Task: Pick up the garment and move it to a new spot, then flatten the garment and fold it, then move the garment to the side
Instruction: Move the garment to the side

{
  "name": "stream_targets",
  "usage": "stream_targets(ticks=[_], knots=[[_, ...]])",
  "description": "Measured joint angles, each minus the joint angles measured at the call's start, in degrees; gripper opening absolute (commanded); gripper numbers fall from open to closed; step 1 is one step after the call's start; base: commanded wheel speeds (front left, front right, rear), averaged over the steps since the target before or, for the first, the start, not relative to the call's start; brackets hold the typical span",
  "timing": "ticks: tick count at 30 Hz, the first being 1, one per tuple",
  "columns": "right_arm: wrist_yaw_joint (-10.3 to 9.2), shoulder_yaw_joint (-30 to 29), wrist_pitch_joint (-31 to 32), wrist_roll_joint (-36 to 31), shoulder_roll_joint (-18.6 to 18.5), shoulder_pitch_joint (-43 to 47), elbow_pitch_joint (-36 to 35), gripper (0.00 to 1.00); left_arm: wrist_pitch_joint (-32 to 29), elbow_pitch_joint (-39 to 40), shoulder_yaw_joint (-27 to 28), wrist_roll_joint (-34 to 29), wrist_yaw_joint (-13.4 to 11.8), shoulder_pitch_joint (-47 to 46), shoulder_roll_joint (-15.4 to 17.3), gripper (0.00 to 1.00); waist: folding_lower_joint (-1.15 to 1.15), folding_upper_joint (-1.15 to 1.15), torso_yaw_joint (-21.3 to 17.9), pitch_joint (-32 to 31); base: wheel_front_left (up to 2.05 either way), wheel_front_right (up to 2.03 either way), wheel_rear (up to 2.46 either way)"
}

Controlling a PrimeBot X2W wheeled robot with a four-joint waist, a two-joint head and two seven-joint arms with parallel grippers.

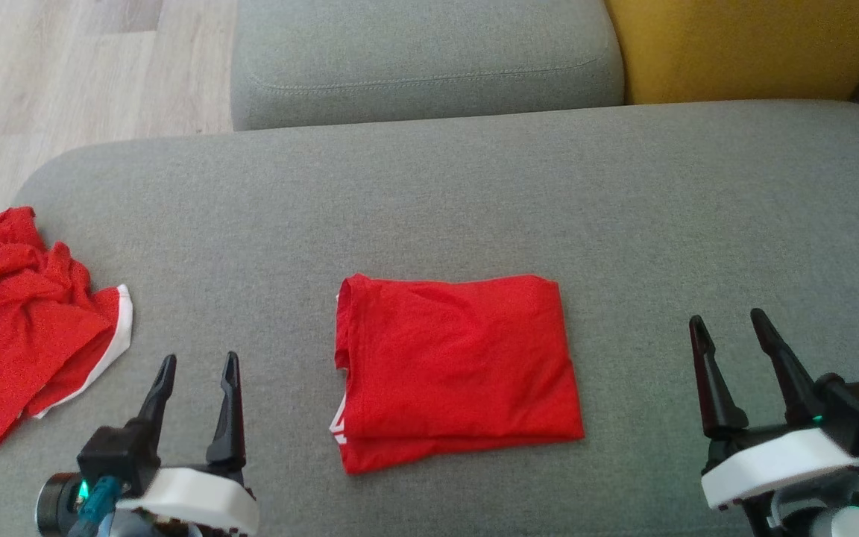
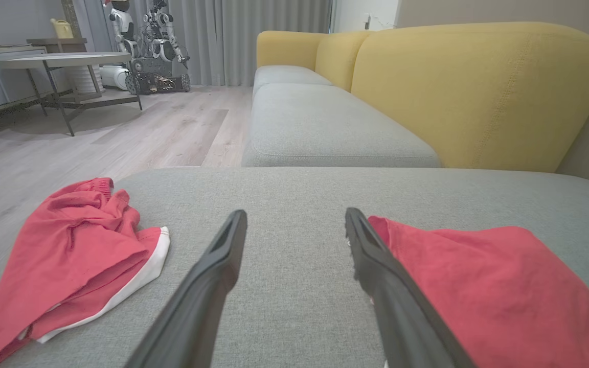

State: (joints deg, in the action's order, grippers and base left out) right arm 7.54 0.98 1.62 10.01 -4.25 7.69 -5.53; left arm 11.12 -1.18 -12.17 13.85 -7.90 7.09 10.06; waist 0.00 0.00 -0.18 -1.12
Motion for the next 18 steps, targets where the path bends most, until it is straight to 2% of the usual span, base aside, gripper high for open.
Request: stream_targets(ticks=[18], knots=[[0.0,-0.34,0.25,-0.01,0.23,-0.01,-0.18,1.0,0.0,0.65,-0.24,0.0,-0.69,-0.01,0.32,1.0,0.0,0.0,0.37,0.52,0.0,0.0,0.0]])
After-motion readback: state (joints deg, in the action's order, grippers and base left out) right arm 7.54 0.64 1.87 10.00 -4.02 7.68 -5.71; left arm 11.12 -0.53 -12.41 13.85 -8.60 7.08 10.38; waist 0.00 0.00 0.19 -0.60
